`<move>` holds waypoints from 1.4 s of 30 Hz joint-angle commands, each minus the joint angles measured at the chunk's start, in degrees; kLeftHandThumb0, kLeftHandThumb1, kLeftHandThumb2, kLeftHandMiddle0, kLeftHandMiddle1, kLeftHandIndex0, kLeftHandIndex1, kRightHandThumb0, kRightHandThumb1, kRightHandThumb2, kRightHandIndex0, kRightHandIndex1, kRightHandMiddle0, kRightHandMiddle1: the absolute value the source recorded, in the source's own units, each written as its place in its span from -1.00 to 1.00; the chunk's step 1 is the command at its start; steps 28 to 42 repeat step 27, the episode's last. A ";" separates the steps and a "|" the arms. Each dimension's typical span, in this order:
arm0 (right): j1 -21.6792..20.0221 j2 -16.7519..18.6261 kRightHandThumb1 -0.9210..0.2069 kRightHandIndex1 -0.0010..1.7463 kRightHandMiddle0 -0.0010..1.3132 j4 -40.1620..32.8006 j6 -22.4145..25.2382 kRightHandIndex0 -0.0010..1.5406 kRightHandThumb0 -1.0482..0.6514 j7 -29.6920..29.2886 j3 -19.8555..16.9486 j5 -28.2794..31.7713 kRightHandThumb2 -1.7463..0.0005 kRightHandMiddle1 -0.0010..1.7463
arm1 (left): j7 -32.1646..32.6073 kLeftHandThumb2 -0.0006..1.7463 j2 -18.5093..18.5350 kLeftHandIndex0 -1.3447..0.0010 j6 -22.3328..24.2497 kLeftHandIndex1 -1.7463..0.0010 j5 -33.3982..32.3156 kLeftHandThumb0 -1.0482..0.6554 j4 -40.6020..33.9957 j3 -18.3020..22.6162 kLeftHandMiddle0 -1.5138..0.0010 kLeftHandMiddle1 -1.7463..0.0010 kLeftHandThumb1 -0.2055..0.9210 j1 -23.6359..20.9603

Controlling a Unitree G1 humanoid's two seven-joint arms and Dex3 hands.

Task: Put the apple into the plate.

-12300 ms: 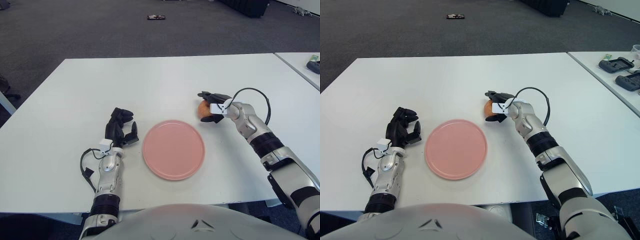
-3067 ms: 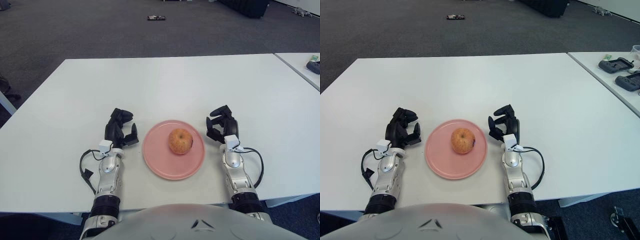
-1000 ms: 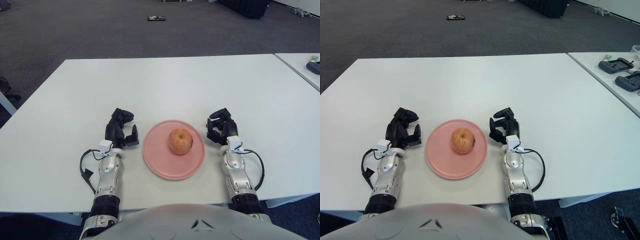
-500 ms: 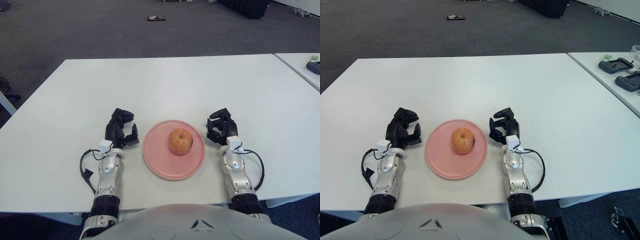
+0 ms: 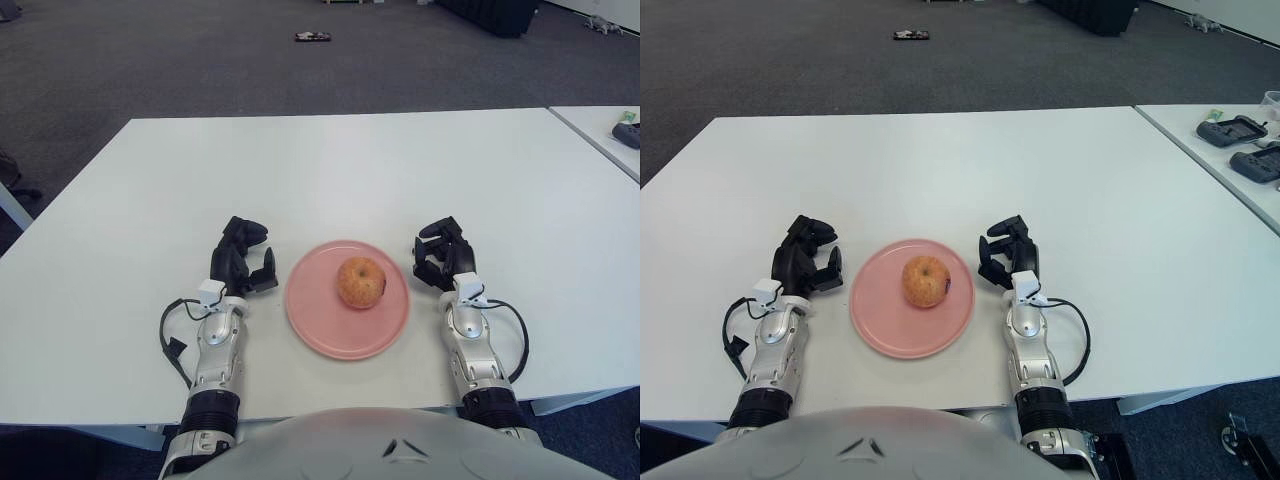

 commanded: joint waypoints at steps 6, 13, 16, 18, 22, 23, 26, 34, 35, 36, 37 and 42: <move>0.62 0.27 -0.39 0.69 -0.38 0.84 -0.15 -0.25 -0.24 0.40 -0.26 0.73 -0.14 1.00 | 0.35 0.61 -0.15 0.34 1.86 -1.00 0.33 0.22 2.14 -0.16 0.10 -0.93 -0.21 1.96; 0.72 0.34 -0.38 0.70 -0.38 0.80 -0.77 -0.25 -0.24 0.50 -0.31 0.84 -0.15 1.00 | 0.51 0.59 -0.03 0.35 2.30 -1.00 0.58 0.22 2.08 -0.26 0.09 -0.92 -0.19 1.94; 0.74 0.38 -0.38 0.70 -0.38 0.76 -0.82 -0.26 -0.24 0.50 -0.37 0.79 -0.15 1.00 | 0.66 0.59 -0.04 0.35 2.29 -1.00 0.75 0.22 2.12 -0.28 0.09 -0.91 -0.19 1.90; 0.74 0.40 -0.38 0.70 -0.38 0.77 -0.83 -0.25 -0.24 0.49 -0.40 0.77 -0.15 1.00 | 0.75 0.59 -0.07 0.35 2.23 -1.00 0.84 0.22 2.16 -0.29 0.10 -0.92 -0.19 1.87; 0.79 0.41 -0.38 0.69 -0.38 0.43 -0.42 -0.25 -0.24 0.54 -0.47 0.78 -0.15 1.00 | 0.69 0.59 -0.12 0.35 2.29 -1.00 0.77 0.22 1.95 -0.34 0.11 -0.94 -0.18 1.93; 0.81 0.44 -0.38 0.69 -0.38 0.37 -0.34 -0.25 -0.24 0.56 -0.49 0.81 -0.15 1.00 | 0.62 0.59 -0.14 0.36 2.29 -1.00 0.71 0.22 1.94 -0.34 0.12 -0.95 -0.18 1.93; 0.86 0.51 -0.39 0.69 -0.38 0.24 -0.14 -0.25 -0.24 0.60 -0.55 0.90 -0.15 1.00 | 0.46 0.62 -0.18 0.34 2.31 -1.00 0.53 0.22 1.93 -0.34 0.13 -0.98 -0.20 1.93; 0.90 0.52 -0.39 0.69 -0.38 0.19 -0.15 -0.25 -0.24 0.62 -0.56 0.91 -0.15 1.00 | 0.40 0.63 -0.19 0.34 2.28 -1.00 0.47 0.22 1.94 -0.34 0.13 -0.99 -0.21 1.93; 0.90 0.52 -0.39 0.69 -0.38 0.19 -0.15 -0.25 -0.24 0.62 -0.56 0.91 -0.15 1.00 | 0.40 0.63 -0.19 0.34 2.28 -1.00 0.47 0.22 1.94 -0.34 0.13 -0.99 -0.21 1.93; 0.90 0.52 -0.39 0.69 -0.38 0.19 -0.15 -0.25 -0.24 0.62 -0.56 0.91 -0.15 1.00 | 0.40 0.63 -0.19 0.34 2.28 -1.00 0.47 0.22 1.94 -0.34 0.13 -0.99 -0.21 1.93; 0.90 0.52 -0.39 0.69 -0.38 0.19 -0.15 -0.25 -0.24 0.62 -0.56 0.91 -0.15 1.00 | 0.40 0.63 -0.19 0.34 2.28 -1.00 0.47 0.22 1.94 -0.34 0.13 -0.99 -0.21 1.93; 0.90 0.52 -0.39 0.69 -0.38 0.19 -0.15 -0.25 -0.24 0.62 -0.56 0.91 -0.15 1.00 | 0.40 0.63 -0.19 0.34 2.28 -1.00 0.47 0.22 1.94 -0.34 0.13 -0.99 -0.21 1.93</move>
